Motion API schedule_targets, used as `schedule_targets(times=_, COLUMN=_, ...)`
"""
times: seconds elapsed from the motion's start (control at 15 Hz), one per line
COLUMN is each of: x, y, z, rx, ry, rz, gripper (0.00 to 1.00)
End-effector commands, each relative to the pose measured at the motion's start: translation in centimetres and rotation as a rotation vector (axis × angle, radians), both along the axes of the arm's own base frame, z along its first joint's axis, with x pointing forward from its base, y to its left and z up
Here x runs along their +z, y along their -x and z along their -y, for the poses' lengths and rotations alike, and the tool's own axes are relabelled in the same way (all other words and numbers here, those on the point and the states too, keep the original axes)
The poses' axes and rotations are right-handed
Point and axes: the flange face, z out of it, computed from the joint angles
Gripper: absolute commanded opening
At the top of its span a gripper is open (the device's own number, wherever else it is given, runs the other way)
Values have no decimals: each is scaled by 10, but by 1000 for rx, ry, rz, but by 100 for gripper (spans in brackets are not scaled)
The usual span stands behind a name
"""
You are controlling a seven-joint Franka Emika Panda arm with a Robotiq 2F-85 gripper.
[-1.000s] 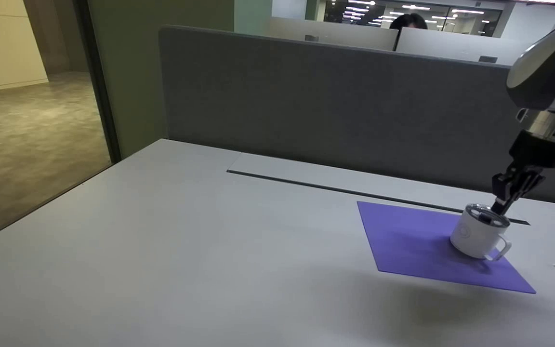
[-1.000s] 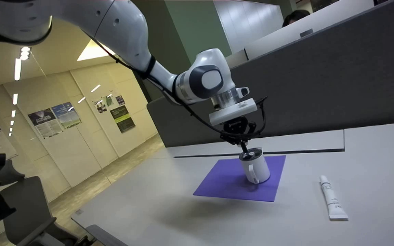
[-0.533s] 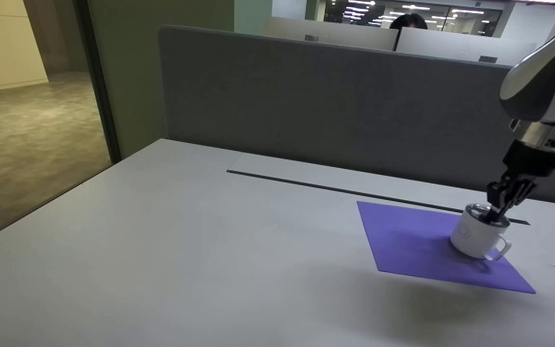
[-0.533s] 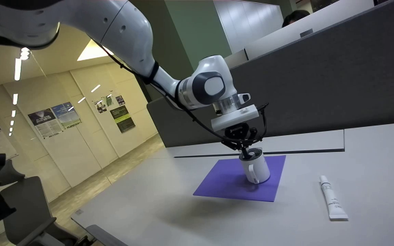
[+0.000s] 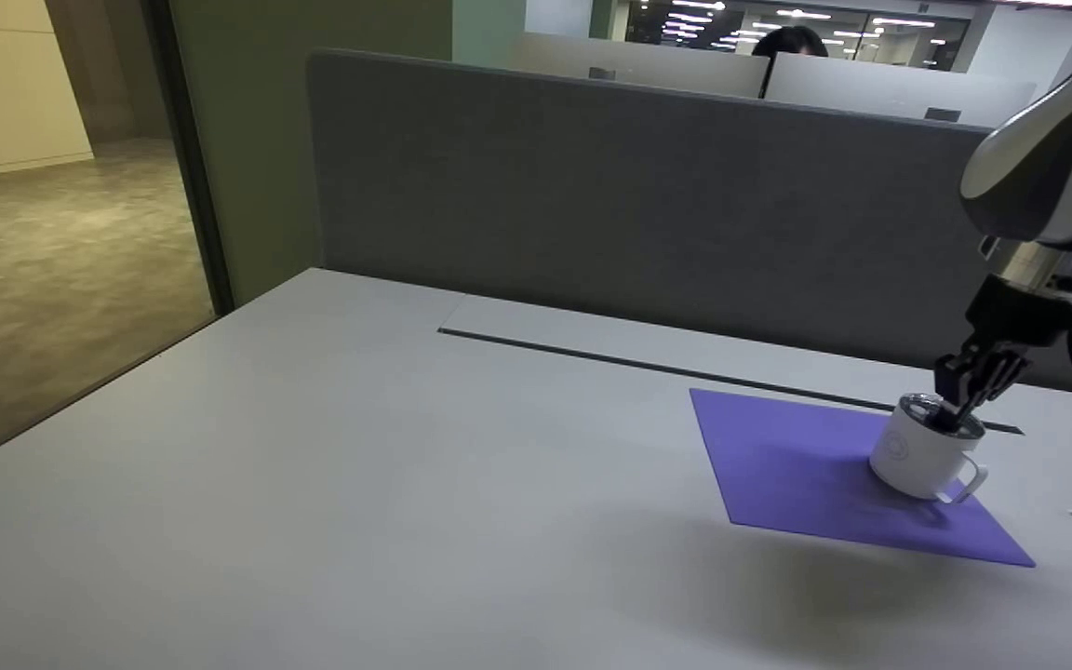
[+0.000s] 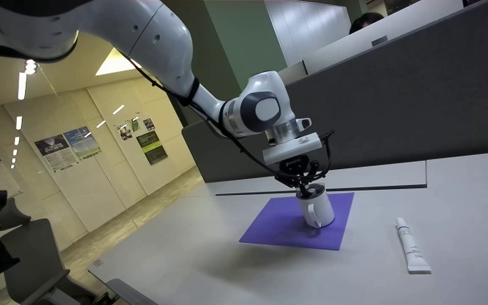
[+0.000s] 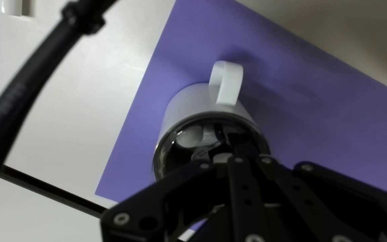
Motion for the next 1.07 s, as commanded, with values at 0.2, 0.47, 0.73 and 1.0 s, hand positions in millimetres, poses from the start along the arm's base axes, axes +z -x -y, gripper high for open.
schedule_targets(times=0.2, x=-6, y=-8, z=4, rx=13, ry=34, rz=46, gripper=0)
schedule_targets(times=0.47, x=-6, y=-8, z=6, rx=35, ry=53, rz=58, gripper=0)
schedule_targets(times=0.73, x=3, y=-10, z=4, rx=13, ry=1, rz=35, gripper=0)
schedule_targets(times=1.0, x=50, y=-16, z=11, rx=-12, ry=-59, rz=8, gripper=0)
